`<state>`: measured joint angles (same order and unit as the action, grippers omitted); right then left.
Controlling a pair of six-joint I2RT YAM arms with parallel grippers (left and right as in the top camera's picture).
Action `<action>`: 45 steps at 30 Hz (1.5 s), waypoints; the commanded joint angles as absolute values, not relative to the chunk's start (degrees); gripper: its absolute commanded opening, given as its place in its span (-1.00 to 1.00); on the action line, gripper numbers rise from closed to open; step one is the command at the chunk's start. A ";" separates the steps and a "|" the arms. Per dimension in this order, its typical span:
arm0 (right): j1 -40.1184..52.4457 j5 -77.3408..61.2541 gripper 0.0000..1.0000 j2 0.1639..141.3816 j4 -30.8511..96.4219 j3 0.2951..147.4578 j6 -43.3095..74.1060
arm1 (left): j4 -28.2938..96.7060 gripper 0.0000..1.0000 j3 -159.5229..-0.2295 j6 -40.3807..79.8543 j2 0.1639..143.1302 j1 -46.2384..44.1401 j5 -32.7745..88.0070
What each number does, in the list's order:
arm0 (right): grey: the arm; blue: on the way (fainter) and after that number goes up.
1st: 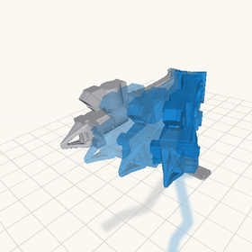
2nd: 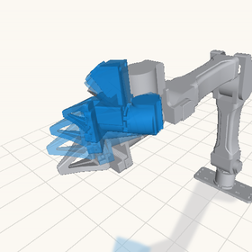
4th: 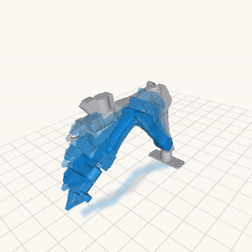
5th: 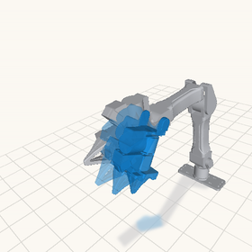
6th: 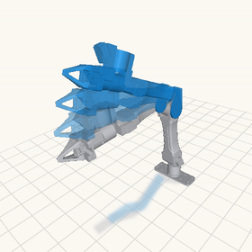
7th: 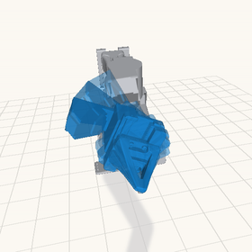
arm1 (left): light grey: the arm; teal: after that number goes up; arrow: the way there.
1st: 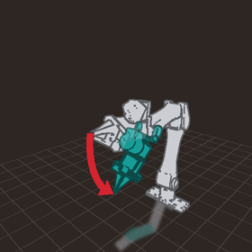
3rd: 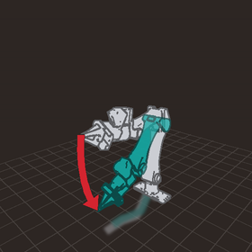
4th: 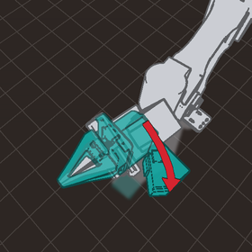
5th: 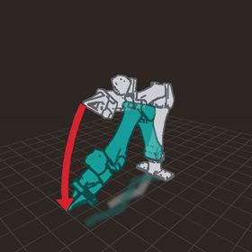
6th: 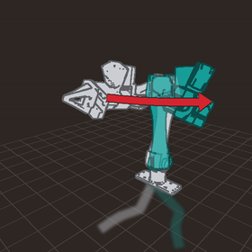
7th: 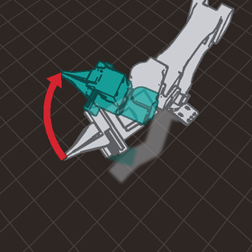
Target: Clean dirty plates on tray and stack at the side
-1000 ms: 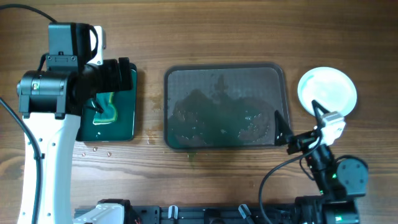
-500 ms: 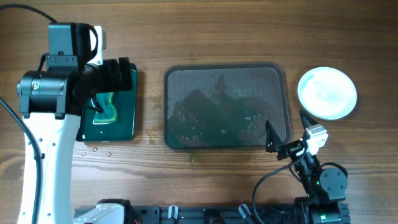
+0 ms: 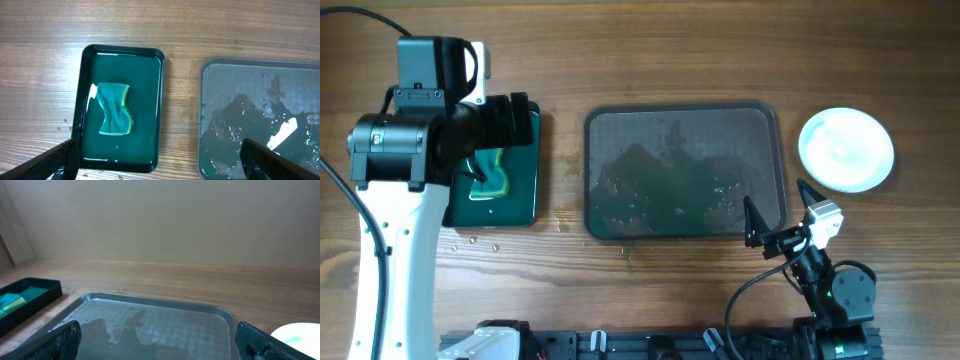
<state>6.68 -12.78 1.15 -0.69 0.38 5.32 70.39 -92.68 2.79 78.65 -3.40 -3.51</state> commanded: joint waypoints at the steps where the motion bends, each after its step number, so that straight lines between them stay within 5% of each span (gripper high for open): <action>1: 6.90 -11.79 1.00 0.21 -0.86 0.30 6.17 | 70.32 1.00 -92.68 1.91 78.76 -3.60 -3.03; 27: 6.90 -11.81 1.00 0.21 -0.86 0.30 6.17 | 69.43 1.00 -91.57 1.91 72.73 -3.66 -3.46; 45: 6.90 -11.79 1.00 0.21 -0.86 0.30 6.20 | 24.45 1.00 -41.06 3.70 29.71 -3.64 2.79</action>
